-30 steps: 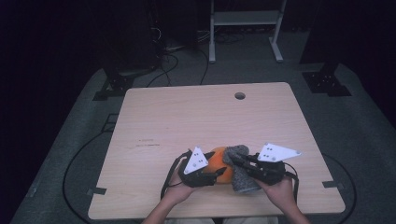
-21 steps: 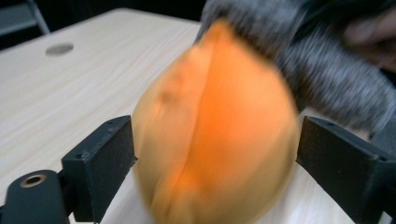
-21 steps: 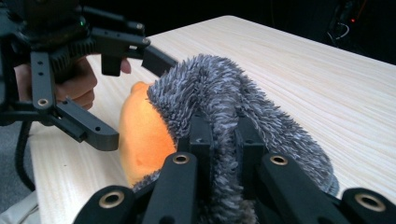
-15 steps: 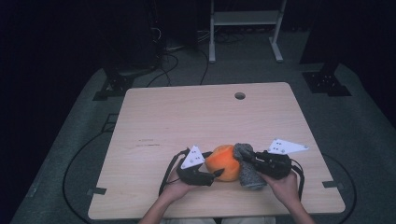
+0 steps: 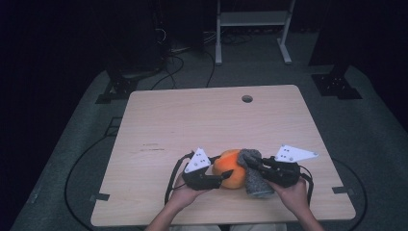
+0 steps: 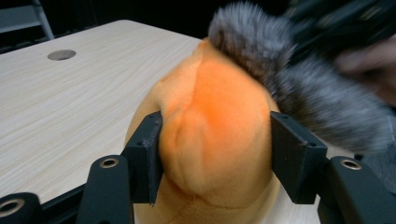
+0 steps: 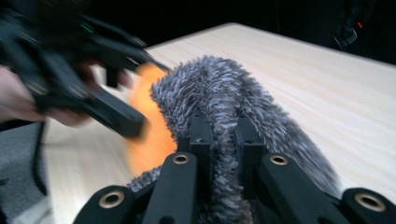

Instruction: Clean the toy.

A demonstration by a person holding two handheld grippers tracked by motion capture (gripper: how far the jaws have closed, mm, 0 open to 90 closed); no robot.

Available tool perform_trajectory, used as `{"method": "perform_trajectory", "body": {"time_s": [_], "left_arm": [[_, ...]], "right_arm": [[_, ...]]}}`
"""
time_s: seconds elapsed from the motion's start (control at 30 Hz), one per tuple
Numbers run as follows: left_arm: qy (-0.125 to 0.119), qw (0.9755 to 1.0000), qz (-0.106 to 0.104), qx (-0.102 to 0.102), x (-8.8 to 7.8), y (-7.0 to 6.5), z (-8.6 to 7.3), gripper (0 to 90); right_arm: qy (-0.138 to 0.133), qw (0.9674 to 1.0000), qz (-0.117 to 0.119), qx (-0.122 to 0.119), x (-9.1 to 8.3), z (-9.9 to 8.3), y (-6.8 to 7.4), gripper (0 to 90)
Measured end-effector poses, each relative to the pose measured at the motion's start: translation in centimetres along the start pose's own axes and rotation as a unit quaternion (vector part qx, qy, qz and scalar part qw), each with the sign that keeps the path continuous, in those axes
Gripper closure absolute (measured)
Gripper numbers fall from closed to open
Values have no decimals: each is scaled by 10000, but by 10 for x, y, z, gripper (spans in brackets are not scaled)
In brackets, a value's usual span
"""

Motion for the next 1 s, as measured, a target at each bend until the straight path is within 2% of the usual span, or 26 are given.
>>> {"method": "perform_trajectory", "body": {"time_s": [0.03, 0.1, 0.13, 0.27, 0.33, 0.4, 0.43, 0.5, 0.53, 0.57, 0.67, 0.77, 0.83, 0.87, 0.93, 1.0], "left_arm": [[15, 10000, 15, -14, 0, 1, 0, 414], [24, 10000, 36, -49, -1, 4, -1, 417], [22, 10000, 76, -52, -2, 5, -1, 418], [11, 10000, 72, -10, -3, 5, -1, 406], [0, 10000, 2, 79, -1, 6, -3, 331], [123, 9998, -115, 72, 2, 6, -7, 217], [216, 9996, -145, 106, 4, 6, -10, 164], [385, 9988, -62, 296, 9, 5, -17, 134], [530, 9976, 52, 447, 13, 5, -22, 139], [568, 9972, 85, 482, 15, 5, -24, 163], [396, 9980, 254, 414, 15, 10, -21, 311], [206, 9992, 316, 148, 12, 12, -14, 374], [159, 9987, 428, 243, 9, 13, -10, 385], [178, 9985, 447, 279, 8, 14, -10, 391], [199, 9984, 455, 277, 6, 14, -12, 397], [211, 9986, 386, 296, 5, 13, -14, 405]], "right_arm": [[114, 9998, -135, 115, 0, -8, -9, 804], [188, 9993, -167, 259, 0, -14, -15, 805], [202, 9993, -193, 254, 0, -13, -14, 805], [111, 9998, -69, -154, 1, 0, 6, 805], [237, 9991, -159, -317, 4, -2, 6, 805], [247, 9993, -197, -202, 5, -6, -2, 805], [254, 9992, -288, -119, 3, -9, -8, 804], [226, 9992, -335, 33, 0, -10, -17, 804], [219, 9992, -326, 93, -1, -11, -18, 804], [208, 9992, -322, 92, -1, -11, -17, 804], [242, 9990, -370, -72, 1, -10, -9, 805], [205, 9992, -112, -311, 6, 0, 13, 805], [277, 9982, 24, -539, 13, 4, 26, 805], [334, 9974, -47, -641, 16, 3, 27, 805], [370, 9974, -93, -616, 16, 1, 21, 805], [294, 9987, -315, -262, 10, -4, -1, 805]]}}
Point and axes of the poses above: each handheld gripper's, and its own axes: x roughly forward along the jaws, z roughly out of its top, y roughly to its left, the point moved 10 cm from there along x, roughly forward along the jaws, and after that the axes turned 6 degrees about z, right-handed, at the moved point
